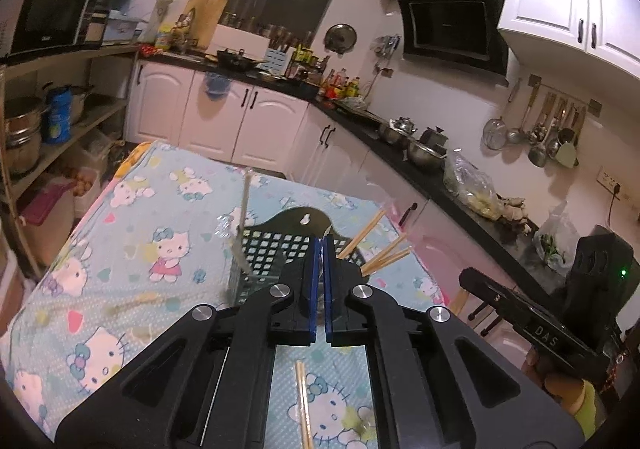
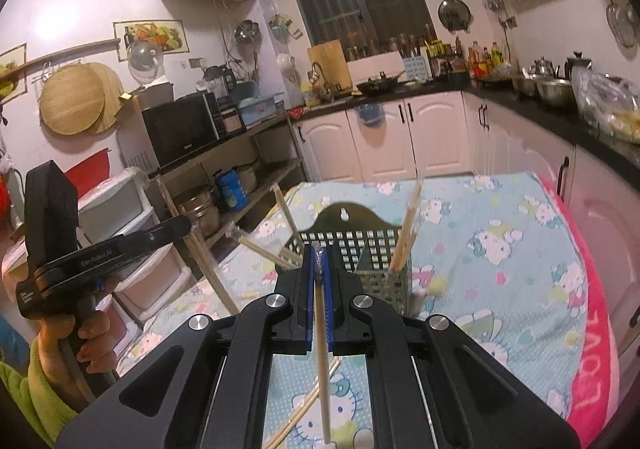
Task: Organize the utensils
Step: 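Lift the chopsticks with both tools and carry them above the green holder, then lower the held chopsticks into the green holder with both tools, then open both tools to release the chopsticks in the holder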
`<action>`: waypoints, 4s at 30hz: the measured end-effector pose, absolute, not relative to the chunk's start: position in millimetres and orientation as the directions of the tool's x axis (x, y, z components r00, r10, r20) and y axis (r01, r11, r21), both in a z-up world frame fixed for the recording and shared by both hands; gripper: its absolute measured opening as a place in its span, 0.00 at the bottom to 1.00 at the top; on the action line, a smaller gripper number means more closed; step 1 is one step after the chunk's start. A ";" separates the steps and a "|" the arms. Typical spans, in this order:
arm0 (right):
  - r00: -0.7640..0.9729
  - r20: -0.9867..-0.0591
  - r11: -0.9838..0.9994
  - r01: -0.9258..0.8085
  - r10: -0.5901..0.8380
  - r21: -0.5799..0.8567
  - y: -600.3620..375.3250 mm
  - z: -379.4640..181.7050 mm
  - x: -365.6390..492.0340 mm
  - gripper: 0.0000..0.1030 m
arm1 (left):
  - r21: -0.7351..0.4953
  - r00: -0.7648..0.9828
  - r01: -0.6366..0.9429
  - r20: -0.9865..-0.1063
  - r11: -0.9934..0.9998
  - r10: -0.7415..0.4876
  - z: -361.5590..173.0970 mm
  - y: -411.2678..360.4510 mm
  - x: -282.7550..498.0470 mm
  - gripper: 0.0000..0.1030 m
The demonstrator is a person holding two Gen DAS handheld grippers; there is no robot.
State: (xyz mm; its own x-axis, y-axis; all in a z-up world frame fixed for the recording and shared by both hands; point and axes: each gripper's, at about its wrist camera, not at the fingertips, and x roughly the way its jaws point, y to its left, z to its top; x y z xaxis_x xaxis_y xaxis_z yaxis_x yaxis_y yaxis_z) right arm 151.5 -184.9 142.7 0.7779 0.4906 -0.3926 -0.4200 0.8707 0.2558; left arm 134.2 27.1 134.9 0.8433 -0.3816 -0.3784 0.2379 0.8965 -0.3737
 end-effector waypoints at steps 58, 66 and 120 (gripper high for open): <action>0.871 -0.237 0.900 -0.395 0.430 0.182 -143.6 210.2 299.0 0.04 | -0.291 0.928 0.172 -0.271 0.941 -0.254 176.5 7.6 253.2 0.00; 0.881 -0.257 0.917 -0.368 0.398 0.157 -134.7 185.7 313.7 0.04 | -0.323 0.913 0.170 -0.304 0.931 -0.272 156.1 8.2 260.0 0.00; 0.812 -0.405 0.904 -0.336 0.421 0.266 -156.5 108.7 255.2 0.37 | -0.328 0.876 0.149 -0.395 0.933 -0.279 126.3 18.6 230.5 0.49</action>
State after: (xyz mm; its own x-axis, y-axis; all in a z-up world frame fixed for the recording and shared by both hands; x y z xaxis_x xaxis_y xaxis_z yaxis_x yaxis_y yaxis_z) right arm 255.2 -156.5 108.7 0.8119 0.4208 -0.4046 -0.3359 0.9036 0.2659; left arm 230.5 18.6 126.3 0.8755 -0.2789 -0.3946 0.1495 0.9329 -0.3278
